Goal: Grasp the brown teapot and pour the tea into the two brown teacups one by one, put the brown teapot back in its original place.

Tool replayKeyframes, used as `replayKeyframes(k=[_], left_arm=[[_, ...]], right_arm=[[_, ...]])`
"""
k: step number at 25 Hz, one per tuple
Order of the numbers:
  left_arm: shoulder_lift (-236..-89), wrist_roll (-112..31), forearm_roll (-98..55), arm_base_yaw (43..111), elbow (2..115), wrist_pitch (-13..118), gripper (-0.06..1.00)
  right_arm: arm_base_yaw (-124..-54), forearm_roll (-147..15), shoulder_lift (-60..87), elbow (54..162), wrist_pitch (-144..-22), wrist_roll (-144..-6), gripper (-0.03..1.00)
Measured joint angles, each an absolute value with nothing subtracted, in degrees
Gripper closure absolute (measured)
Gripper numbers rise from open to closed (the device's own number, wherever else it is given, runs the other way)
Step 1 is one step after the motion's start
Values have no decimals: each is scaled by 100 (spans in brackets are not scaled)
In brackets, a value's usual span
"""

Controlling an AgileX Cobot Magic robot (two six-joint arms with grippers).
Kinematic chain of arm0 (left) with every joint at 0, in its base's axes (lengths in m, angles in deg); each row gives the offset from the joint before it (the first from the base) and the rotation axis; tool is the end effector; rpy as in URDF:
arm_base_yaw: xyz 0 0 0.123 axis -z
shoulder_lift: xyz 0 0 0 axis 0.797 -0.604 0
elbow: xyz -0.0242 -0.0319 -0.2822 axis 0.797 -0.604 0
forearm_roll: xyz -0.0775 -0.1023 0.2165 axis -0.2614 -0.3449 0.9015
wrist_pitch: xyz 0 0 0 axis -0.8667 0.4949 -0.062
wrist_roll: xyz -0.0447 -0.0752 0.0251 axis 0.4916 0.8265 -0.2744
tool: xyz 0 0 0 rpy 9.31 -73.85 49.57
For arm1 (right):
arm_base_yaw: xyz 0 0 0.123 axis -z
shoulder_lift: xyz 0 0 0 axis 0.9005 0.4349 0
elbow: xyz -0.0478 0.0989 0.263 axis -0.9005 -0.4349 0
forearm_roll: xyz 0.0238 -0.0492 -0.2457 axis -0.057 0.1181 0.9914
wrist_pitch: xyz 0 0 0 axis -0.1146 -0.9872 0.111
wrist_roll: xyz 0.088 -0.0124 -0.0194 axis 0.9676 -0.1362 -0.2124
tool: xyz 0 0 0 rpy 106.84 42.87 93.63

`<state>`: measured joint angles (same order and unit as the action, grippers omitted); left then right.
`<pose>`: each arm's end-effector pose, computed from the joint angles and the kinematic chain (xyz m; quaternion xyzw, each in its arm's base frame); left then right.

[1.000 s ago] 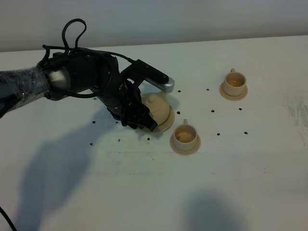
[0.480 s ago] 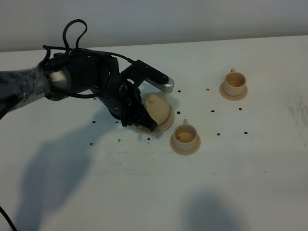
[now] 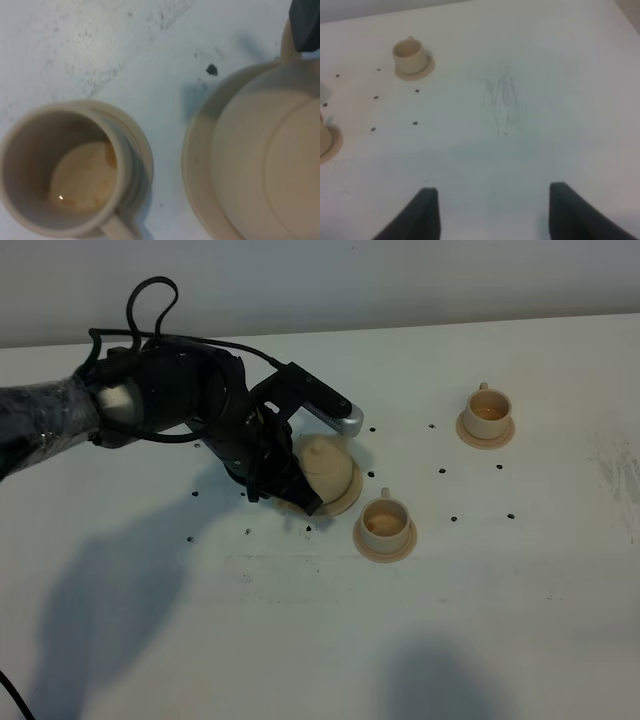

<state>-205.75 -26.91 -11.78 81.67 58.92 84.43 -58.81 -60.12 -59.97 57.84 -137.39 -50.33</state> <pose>0.3664 -0.2055 0.1650 0.3898 0.8988 -0.0371 0.1972 -0.0106 0.0043 0.2792 0.0544 0.8571 0.0051 0.5122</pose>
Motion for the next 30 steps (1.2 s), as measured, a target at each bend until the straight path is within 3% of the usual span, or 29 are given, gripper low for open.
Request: replayKeyframes(k=[30], left_arm=[[-20087,-4893,-1040,7952,5892,8718,85]], right_arm=[[-5881,-6012,-5997,5784,-13739,-5033,50]])
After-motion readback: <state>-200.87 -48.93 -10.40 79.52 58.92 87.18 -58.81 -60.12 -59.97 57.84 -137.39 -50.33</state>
